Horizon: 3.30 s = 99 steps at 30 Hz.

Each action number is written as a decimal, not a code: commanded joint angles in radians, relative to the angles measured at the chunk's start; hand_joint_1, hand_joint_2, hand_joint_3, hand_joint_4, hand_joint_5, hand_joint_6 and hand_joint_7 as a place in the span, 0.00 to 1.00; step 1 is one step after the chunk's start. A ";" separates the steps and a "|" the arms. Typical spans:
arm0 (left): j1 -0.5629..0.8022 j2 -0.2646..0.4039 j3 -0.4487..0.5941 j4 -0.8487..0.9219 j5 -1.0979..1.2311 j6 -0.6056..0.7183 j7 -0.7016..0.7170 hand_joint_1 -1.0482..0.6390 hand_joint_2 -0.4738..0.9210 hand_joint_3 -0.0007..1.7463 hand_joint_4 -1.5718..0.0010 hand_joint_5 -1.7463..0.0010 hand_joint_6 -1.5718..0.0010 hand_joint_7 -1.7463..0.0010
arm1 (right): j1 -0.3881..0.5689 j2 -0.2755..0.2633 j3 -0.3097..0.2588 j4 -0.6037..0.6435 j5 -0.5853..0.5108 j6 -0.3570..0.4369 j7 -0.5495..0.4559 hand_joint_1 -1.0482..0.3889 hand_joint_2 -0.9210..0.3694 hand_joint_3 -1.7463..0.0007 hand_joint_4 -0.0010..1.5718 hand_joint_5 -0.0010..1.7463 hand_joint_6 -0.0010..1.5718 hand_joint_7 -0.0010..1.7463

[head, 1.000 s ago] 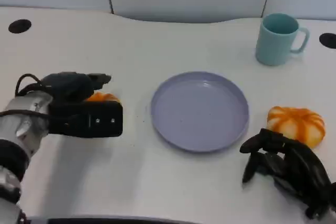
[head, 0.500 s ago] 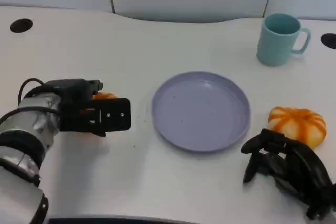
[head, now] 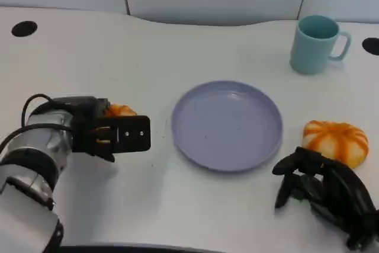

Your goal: Grasp the bread from the table and place it into the plate.

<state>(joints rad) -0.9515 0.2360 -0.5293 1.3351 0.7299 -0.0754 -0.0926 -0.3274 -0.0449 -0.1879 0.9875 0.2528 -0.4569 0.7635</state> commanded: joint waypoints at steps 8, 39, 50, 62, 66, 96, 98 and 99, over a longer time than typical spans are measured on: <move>0.038 -0.010 -0.006 0.007 -0.017 -0.019 0.028 0.18 0.90 0.00 0.92 0.89 0.86 0.98 | 0.053 -0.006 0.006 -0.010 -0.001 0.042 -0.014 0.35 0.00 0.91 0.40 0.91 0.46 0.60; 0.104 0.010 -0.003 0.016 -0.030 -0.060 0.397 0.53 1.00 0.09 0.55 0.00 0.65 0.00 | 0.074 -0.007 -0.001 -0.033 0.027 0.073 0.007 0.35 0.00 0.92 0.41 0.91 0.46 0.58; 0.056 0.039 0.120 -0.019 -0.140 -0.177 0.353 0.54 0.74 0.47 0.53 0.00 0.63 0.00 | 0.080 -0.008 0.022 -0.053 0.008 0.049 -0.014 0.35 0.00 0.92 0.41 0.92 0.46 0.59; -0.006 0.026 0.098 -0.065 -0.114 -0.314 0.407 0.58 0.79 0.38 0.49 0.00 0.61 0.00 | 0.069 -0.003 0.024 -0.038 0.020 0.054 -0.008 0.34 0.00 0.92 0.42 0.92 0.46 0.59; -0.028 0.008 0.080 -0.078 -0.096 -0.356 0.416 0.55 0.79 0.37 0.48 0.00 0.60 0.00 | 0.069 -0.002 0.024 -0.046 0.024 0.076 -0.013 0.35 0.00 0.92 0.42 0.92 0.46 0.60; -0.131 -0.220 -0.101 -0.036 0.036 -0.365 0.397 0.45 0.71 0.57 0.38 0.00 0.54 0.00 | 0.026 0.013 0.015 0.040 0.038 0.019 0.031 0.32 0.00 0.97 0.43 0.91 0.48 0.55; -0.131 -0.223 -0.107 -0.034 0.041 -0.363 0.395 0.44 0.70 0.57 0.38 0.00 0.55 0.00 | 0.025 0.014 0.016 0.038 0.036 0.023 0.026 0.32 0.00 0.97 0.43 0.90 0.49 0.55; -0.131 -0.223 -0.111 -0.034 0.045 -0.361 0.397 0.44 0.69 0.57 0.38 0.00 0.55 0.00 | 0.026 0.014 0.018 0.037 0.032 0.022 0.021 0.31 0.00 0.97 0.44 0.91 0.49 0.54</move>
<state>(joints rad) -1.0678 0.0120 -0.6278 1.2962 0.7621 -0.4395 0.3041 -0.3250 -0.0356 -0.1720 1.0000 0.2956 -0.4643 0.7954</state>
